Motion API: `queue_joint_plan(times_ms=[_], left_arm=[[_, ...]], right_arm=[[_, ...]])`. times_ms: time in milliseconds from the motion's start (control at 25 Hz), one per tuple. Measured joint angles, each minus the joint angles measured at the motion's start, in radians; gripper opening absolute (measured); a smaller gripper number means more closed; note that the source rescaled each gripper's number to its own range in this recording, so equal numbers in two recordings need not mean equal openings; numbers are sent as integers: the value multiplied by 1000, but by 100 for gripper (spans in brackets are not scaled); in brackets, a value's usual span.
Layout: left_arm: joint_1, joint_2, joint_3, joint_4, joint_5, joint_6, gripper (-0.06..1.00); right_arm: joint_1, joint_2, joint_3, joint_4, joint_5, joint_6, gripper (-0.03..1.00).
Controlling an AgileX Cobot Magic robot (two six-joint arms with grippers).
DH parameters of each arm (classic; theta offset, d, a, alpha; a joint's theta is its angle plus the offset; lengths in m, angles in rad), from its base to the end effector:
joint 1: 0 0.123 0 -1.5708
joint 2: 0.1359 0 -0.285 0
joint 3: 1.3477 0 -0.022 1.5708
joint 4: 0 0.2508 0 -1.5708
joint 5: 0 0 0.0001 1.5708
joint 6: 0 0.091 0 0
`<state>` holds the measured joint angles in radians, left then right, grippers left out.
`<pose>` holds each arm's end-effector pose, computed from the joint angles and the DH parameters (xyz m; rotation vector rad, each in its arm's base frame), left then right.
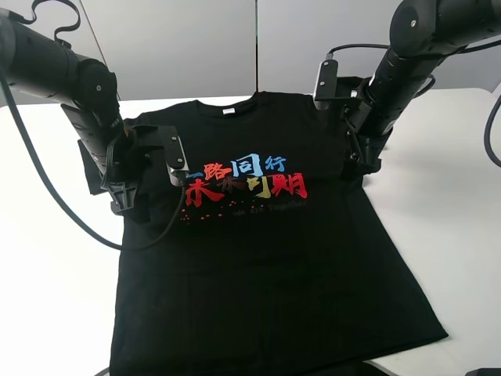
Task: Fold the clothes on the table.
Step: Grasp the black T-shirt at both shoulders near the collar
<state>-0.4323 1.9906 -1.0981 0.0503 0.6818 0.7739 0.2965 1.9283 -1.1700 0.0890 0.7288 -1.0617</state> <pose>0.3168 -0.1430 0.1089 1.7852 2.4902 0.0721 0.3433 0.1105 0.1458 -1.7870 2.3584 -0.0054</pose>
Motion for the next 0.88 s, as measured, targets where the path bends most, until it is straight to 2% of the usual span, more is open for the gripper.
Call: queue_joint_plan(times_ms=[240,480,720,880], left_arm=[[0,7,0,18,-12,-8,100],[-2,7,0,22,-14,-11,100],[-2,7,0,22,-21,-11,100],[-2,7,0,22,-23,-11,100]], right_arm=[[0,32,0,-7,-23,-8,91],[0,106,0,-89,-73,-5,91],[0,128,0,-104,-121,-2,81],[0,142,0,-104,-131,-2,80]])
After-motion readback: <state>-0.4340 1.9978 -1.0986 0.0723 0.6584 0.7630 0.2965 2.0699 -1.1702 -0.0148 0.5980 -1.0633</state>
